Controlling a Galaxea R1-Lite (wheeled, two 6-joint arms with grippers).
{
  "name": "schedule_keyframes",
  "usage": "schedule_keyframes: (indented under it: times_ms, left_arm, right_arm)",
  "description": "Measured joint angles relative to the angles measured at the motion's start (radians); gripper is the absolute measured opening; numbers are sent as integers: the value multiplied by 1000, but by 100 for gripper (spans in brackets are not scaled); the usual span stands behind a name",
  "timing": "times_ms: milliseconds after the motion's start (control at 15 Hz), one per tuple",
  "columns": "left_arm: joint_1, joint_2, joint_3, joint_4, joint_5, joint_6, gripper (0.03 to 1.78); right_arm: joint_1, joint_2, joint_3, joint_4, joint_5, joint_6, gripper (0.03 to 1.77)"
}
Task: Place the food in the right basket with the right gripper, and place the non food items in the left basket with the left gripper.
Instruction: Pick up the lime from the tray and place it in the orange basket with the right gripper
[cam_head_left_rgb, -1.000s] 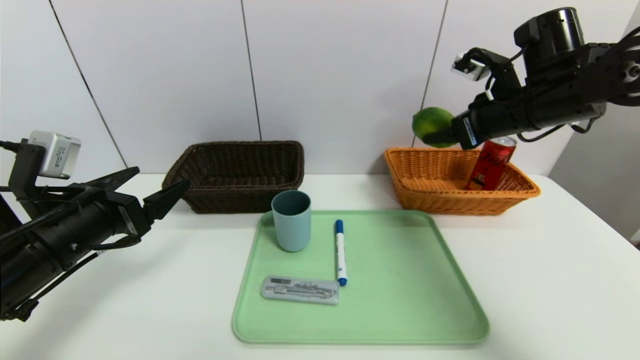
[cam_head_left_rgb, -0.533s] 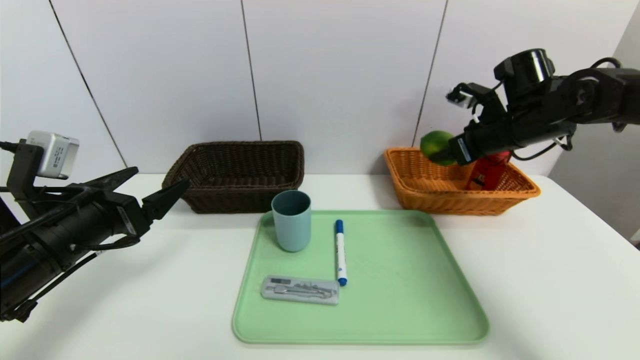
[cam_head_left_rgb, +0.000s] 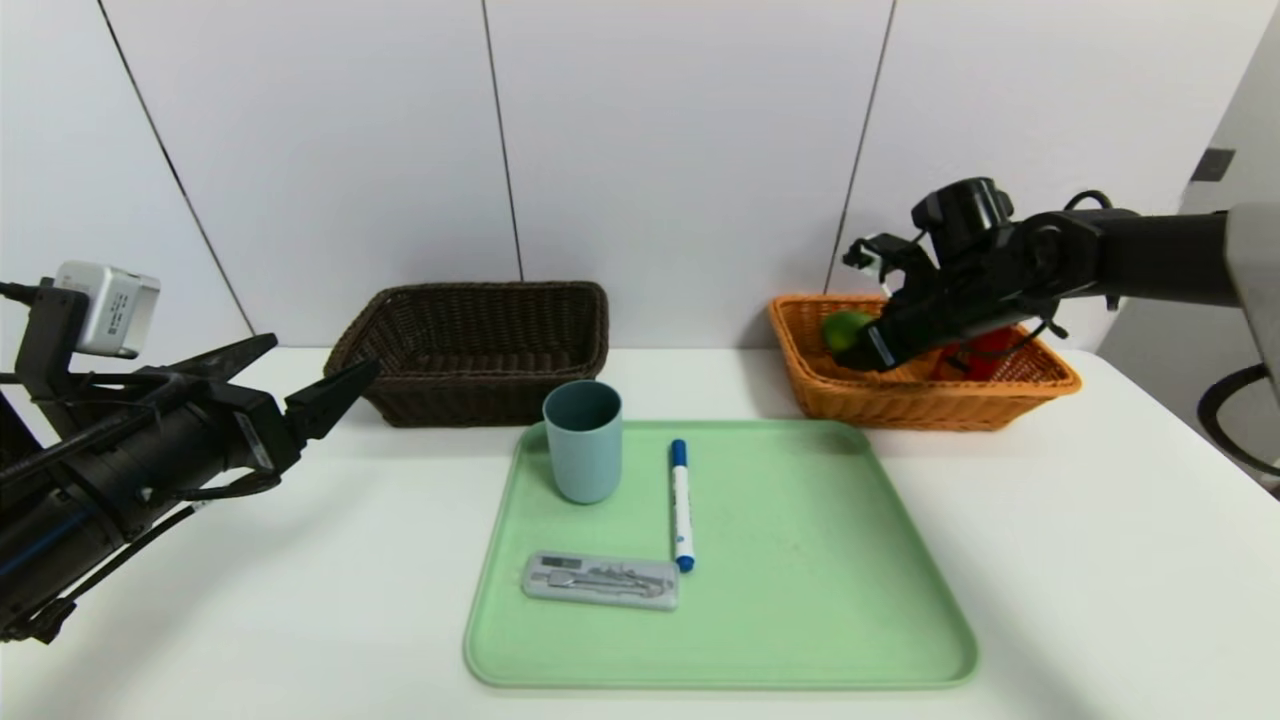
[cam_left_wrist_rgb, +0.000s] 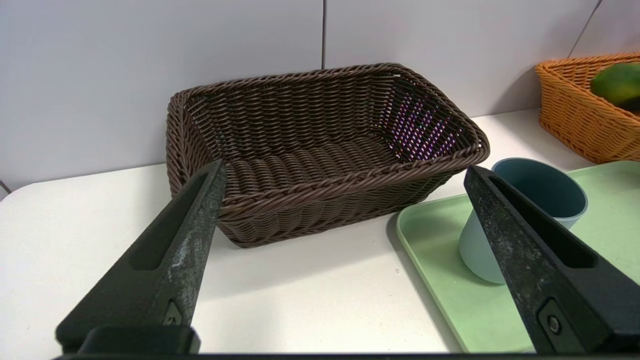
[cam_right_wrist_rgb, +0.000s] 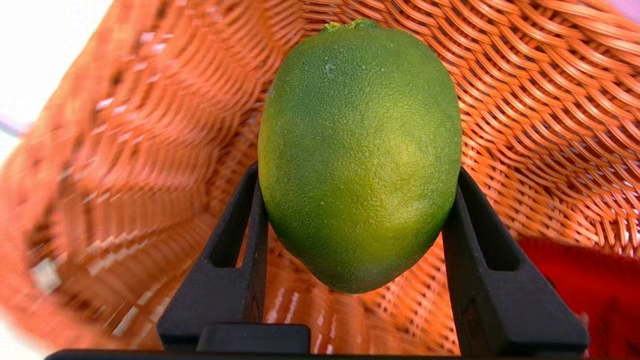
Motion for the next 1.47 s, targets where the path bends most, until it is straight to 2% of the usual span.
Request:
schedule_keyframes:
  times_ms: [467, 1400, 1467]
  left_arm:
    - [0, -1, 2, -1, 0, 2, 169]
    - [0, -34, 23, 0, 0, 0, 169]
    - [0, -36, 23, 0, 0, 0, 169]
  right_arm:
    - [-4, 37, -21, 0, -12, -39, 96]
    - [0, 8, 3, -9, -29, -37, 96]
    - [1, 4, 9, -10, -43, -38, 107]
